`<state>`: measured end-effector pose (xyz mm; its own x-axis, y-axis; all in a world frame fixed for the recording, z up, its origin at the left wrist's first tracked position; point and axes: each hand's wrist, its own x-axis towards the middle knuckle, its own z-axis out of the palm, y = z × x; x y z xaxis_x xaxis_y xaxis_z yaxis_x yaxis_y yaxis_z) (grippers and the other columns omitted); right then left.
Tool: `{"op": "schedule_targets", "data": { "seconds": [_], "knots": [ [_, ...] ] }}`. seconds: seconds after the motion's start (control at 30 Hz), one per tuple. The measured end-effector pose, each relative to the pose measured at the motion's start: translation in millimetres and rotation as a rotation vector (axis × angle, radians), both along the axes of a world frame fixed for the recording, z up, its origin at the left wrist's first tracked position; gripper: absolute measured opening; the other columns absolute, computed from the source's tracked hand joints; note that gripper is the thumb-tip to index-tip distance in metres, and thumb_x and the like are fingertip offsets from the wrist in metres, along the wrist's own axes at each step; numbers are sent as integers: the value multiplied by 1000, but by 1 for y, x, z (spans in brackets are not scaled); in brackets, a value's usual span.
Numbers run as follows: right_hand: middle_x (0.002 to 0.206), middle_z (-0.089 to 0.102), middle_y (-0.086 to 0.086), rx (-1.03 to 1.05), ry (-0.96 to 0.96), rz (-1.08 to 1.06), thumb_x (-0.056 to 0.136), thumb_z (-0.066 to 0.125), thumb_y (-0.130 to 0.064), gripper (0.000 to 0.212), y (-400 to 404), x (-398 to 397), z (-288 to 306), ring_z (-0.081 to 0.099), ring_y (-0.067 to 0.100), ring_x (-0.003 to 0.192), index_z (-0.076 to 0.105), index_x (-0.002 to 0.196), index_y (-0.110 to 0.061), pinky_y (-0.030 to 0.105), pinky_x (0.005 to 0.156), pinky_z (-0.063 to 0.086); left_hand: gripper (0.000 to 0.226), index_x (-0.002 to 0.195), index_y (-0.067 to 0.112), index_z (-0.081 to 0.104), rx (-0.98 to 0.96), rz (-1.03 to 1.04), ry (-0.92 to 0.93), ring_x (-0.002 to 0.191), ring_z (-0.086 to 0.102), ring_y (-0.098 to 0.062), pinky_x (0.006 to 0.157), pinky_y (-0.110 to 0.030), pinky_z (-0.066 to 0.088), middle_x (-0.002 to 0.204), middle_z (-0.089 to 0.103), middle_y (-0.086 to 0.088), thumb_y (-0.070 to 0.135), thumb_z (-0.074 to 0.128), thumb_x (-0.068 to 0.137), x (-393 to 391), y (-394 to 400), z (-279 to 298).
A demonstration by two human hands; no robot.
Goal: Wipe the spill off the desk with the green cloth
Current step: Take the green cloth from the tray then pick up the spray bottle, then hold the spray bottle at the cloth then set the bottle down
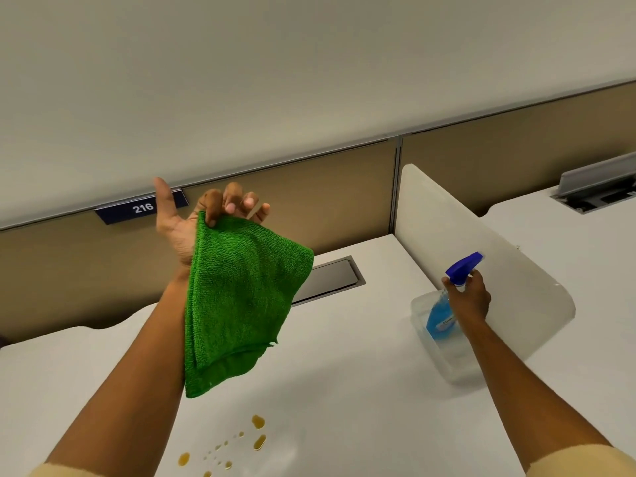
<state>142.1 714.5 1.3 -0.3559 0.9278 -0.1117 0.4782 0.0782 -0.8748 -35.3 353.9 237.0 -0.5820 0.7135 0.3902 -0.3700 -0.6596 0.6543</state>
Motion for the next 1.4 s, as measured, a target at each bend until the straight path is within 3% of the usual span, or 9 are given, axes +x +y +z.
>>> {"op": "schedule_targets", "data": {
  "seconds": [0.23, 0.5, 0.73, 0.87, 1.07, 1.17, 1.23, 1.4],
  "knots": [
    [139, 55, 16, 93, 40, 111, 89, 69, -30, 68, -4, 1, 52, 53, 36, 126, 38, 144, -7, 43, 104, 43, 77, 53, 13, 33, 20, -1, -20, 87, 46, -26, 92, -46, 37, 75, 42, -7, 81, 19, 87, -8, -27, 1],
    [135, 59, 12, 197, 174, 196, 85, 71, -37, 67, -37, -6, 122, 58, 32, 121, 44, 139, -10, 43, 98, 50, 74, 57, 12, 30, 54, -17, 1, 92, 44, -28, 98, -50, 30, 81, 38, -8, 80, 32, 87, -9, -62, 8],
    [117, 62, -4, 247, 398, 304, 83, 73, -41, 56, -101, -23, 172, 59, 12, 101, 52, 129, -19, 25, 80, 50, 75, 57, 12, 29, 74, -1, 38, 91, 43, -28, 97, -49, 30, 81, 37, -8, 81, 25, 88, -1, -91, 24],
    [108, 66, -5, 213, 507, 432, 85, 72, -37, 34, -151, -32, 198, 65, 14, 99, 55, 113, -29, 25, 80, 53, 74, 57, 14, 28, 71, 27, 54, 89, 45, -26, 94, -47, 32, 78, 39, -6, 81, 23, 87, 6, -114, 31],
    [105, 69, 7, 51, 604, 677, 88, 67, -33, 32, -236, -41, 218, 68, 20, 98, 59, 115, -18, 30, 83, 57, 75, 54, 15, 27, 43, 103, 72, 86, 46, -26, 92, -47, 36, 76, 42, -6, 82, 19, 87, 9, -159, 38],
    [95, 72, -2, 36, 623, 819, 86, 60, -44, 44, -283, -43, 226, 70, 12, 92, 61, 113, -10, 26, 78, 57, 75, 53, 15, 26, 30, 161, 76, 84, 47, -26, 90, -45, 40, 73, 45, -6, 83, 18, 87, 10, -185, 45],
    [86, 72, -9, 16, 657, 900, 86, 56, -46, 40, -314, -44, 231, 69, 8, 85, 63, 105, -12, 21, 73, 55, 75, 53, 15, 26, 24, 193, 77, 82, 46, -25, 88, -46, 40, 72, 44, -6, 82, 20, 86, 10, -200, 50],
    [74, 68, -6, -49, 752, 1100, 90, 50, -41, 26, -386, -46, 244, 65, 9, 73, 61, 92, -17, 20, 71, 55, 76, 53, 14, 26, 9, 246, 102, 83, 46, -26, 88, -46, 39, 74, 41, -6, 82, 23, 86, 7, -239, 65]
  ]
}}
